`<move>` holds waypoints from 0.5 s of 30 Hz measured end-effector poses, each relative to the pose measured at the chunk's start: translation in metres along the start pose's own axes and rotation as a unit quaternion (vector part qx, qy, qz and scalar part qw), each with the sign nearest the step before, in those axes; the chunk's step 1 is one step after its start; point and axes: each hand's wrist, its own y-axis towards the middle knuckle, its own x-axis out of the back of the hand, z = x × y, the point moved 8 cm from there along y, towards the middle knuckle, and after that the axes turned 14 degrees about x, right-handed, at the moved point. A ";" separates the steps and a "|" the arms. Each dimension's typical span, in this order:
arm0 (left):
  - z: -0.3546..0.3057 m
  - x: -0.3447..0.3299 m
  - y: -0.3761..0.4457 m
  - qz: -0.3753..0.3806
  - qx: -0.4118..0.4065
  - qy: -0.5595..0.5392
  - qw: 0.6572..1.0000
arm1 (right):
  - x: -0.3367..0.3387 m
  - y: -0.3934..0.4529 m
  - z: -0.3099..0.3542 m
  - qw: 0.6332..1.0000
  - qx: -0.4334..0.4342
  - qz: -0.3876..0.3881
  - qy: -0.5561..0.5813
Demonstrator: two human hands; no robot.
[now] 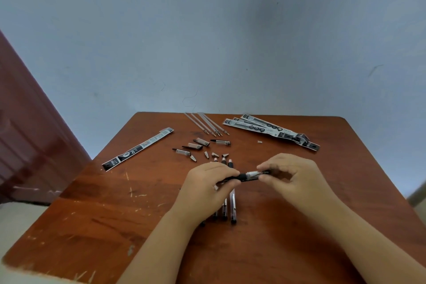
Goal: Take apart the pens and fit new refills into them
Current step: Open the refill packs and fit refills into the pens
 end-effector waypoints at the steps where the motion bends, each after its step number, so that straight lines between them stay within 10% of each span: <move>1: 0.001 -0.001 0.000 0.010 0.004 -0.007 1.000 | 0.001 0.000 0.000 1.000 -0.001 0.009 0.015; 15: 0.003 0.000 0.000 -0.005 0.001 -0.003 1.000 | -0.009 -0.001 -0.003 0.999 0.042 -0.018 0.009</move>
